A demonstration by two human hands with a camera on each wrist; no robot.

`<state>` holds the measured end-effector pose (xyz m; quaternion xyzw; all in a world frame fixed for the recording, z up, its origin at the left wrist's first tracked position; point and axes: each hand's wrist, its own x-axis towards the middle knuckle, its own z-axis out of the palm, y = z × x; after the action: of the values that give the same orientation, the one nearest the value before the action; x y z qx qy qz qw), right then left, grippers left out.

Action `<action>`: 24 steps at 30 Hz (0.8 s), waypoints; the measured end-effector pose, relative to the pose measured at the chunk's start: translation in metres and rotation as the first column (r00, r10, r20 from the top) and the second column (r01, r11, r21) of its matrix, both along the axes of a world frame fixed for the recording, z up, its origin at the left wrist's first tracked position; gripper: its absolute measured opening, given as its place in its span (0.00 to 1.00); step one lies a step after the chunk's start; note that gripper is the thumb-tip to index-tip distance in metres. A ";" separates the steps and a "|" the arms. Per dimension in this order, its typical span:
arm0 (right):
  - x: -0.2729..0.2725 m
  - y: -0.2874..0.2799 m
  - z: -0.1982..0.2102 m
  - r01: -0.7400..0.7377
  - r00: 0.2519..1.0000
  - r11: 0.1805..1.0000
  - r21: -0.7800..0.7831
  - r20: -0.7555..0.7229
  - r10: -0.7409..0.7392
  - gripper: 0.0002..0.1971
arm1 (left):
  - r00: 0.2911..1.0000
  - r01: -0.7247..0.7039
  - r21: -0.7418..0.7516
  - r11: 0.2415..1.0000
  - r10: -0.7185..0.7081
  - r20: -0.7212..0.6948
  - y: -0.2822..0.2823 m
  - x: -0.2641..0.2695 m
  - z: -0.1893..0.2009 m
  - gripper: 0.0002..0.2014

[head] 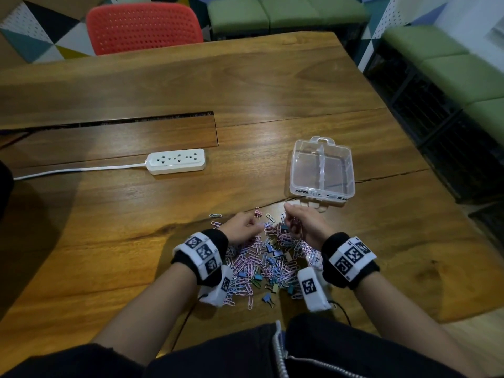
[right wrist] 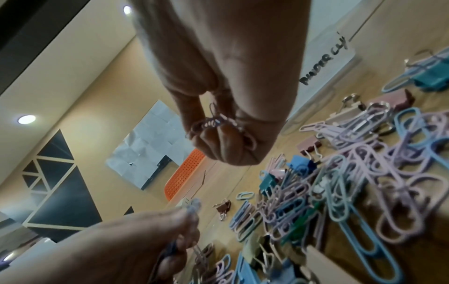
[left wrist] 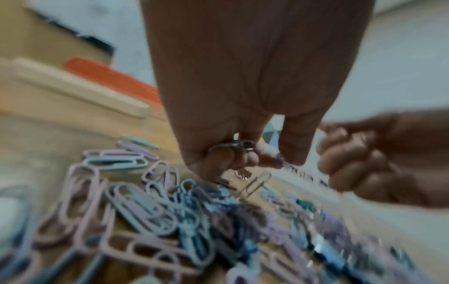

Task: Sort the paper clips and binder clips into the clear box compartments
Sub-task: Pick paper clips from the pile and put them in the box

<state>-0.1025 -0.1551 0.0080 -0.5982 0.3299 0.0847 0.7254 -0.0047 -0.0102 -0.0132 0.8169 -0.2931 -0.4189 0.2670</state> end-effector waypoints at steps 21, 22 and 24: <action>0.023 0.021 -0.021 -0.511 0.840 0.289 -0.809 -0.400 0.366 0.16 | 0.821 -0.450 -0.089 0.888 0.373 -0.432 -0.016 0.022 0.013 0.11; 0.022 0.021 -0.021 -0.522 0.832 0.276 -0.807 -0.410 0.374 0.15 | 0.796 -0.484 -0.093 0.870 0.393 -0.460 -0.017 0.023 0.013 0.12; 0.019 0.020 -0.023 -0.543 0.810 0.234 -0.807 -0.428 0.402 0.14 | 0.776 -0.519 -0.089 0.850 0.425 -0.467 -0.017 0.023 0.013 0.14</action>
<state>-0.0836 -0.1349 -0.0155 -0.9542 0.1708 0.1459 0.1978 0.0184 -0.0271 0.0001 0.7176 -0.0543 -0.4739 0.5075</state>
